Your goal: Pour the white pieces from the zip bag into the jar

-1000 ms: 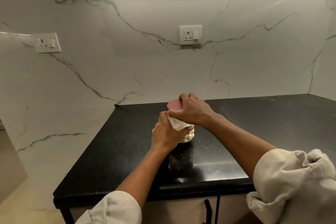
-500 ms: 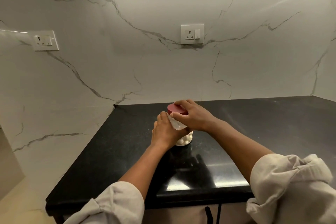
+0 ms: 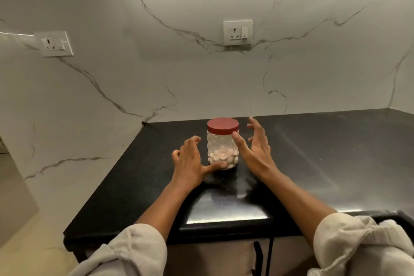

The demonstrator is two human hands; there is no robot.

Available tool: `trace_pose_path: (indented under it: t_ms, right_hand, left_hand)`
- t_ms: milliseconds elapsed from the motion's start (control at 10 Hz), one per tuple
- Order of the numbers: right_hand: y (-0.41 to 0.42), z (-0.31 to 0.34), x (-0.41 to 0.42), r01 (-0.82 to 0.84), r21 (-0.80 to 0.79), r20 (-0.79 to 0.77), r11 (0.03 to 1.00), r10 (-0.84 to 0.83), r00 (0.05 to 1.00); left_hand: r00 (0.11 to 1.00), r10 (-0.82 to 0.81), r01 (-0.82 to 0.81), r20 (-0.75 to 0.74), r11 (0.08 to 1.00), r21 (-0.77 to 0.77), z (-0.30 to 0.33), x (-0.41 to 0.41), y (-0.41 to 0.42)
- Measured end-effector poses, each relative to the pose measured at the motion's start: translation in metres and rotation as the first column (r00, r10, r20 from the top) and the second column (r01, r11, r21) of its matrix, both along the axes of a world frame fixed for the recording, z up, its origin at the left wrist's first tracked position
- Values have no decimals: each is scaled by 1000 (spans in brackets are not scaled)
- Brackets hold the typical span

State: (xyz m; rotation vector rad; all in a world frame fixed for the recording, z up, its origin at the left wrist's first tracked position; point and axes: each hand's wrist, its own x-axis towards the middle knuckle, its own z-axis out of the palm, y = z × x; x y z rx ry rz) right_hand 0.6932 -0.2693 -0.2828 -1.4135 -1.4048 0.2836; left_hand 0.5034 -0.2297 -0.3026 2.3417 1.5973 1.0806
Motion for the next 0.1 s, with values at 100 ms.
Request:
trace_pose_path:
  t_ms: [100]
  right_hand:
    - [1, -19, 8, 0, -34, 115, 999, 4, 993]
  left_hand:
    - [996, -23, 24, -91, 1000, 7, -7, 2, 3]
